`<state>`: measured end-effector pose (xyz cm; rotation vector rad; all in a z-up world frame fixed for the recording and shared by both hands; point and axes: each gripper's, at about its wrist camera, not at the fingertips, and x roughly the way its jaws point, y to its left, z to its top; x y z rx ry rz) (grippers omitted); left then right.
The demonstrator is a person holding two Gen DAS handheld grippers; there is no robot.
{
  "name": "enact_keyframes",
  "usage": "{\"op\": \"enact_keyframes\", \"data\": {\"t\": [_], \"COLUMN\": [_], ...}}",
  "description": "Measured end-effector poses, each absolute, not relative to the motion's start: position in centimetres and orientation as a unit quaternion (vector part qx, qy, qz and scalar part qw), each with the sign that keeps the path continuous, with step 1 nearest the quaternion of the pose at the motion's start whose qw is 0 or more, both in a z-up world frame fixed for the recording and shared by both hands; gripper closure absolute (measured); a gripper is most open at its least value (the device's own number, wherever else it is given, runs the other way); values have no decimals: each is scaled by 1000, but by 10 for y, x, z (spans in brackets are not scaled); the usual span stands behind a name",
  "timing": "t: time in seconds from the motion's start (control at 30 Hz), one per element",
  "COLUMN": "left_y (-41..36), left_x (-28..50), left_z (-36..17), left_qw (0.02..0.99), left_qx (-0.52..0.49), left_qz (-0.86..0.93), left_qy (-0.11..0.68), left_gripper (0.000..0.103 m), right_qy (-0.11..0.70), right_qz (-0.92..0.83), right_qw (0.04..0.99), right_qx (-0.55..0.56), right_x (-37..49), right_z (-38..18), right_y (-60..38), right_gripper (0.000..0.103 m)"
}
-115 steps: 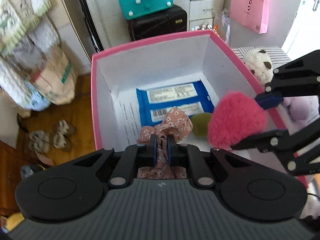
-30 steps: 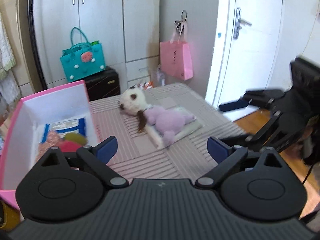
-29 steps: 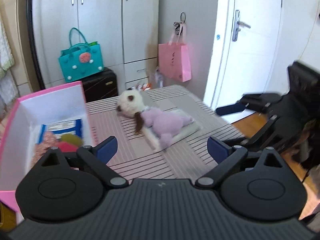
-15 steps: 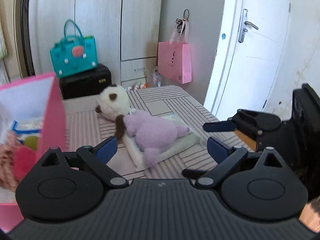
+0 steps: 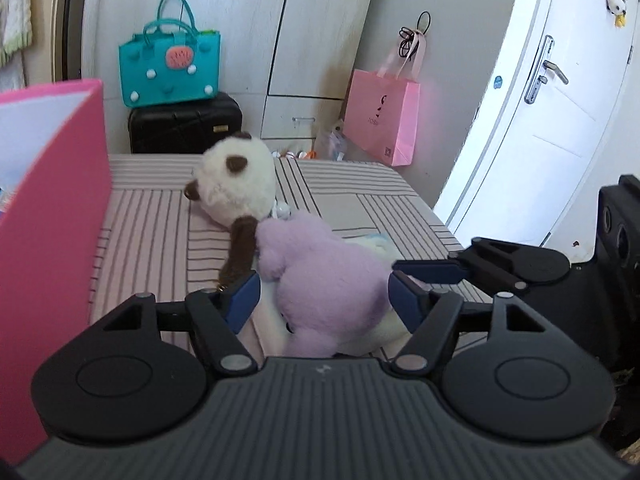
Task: Organize soft objects
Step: 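Lower the left tool onto the lavender plush toy and close on it, then lift the lavender plush with the left tool and carry it over the box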
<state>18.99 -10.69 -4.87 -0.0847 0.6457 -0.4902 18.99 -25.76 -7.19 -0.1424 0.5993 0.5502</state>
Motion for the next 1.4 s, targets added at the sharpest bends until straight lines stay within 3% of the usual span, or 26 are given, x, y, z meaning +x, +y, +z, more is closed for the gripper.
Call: {"op": "enact_keyframes", "data": {"t": [0.1,0.2,0.23,0.3,0.43,0.8,1.4], "left_y": [-108,-106,-106,-104,-102,-108,-80], "left_x": [192,190,190,190,190,184,138], "left_z": [-55,-55,-54,-54,-55,-49,-4], "left_qw": [916,915,916,914,917,910,888], "left_qx": [-57,-74,-74,-82,-87,-97,-70], "left_qz": [-238,-241,-240,-239,-227,-218,-278], "left_qy": [319,314,314,317,317,340,358], "left_gripper": [47,51,54,58,60,62,62], "right_qy": [287,282,279,271,283,296,329], "right_qz": [270,272,272,277,274,215,252], "right_qw": [916,917,918,918,915,929,910], "right_qx": [-77,-76,-78,-87,-82,-51,-7], "right_x": [192,189,188,184,183,168,122], "right_z": [-74,-75,-75,-73,-68,-68,-23], "right_y": [-255,-254,-253,-251,-253,-244,-235], "right_gripper": [11,13,15,31,42,43,37]}}
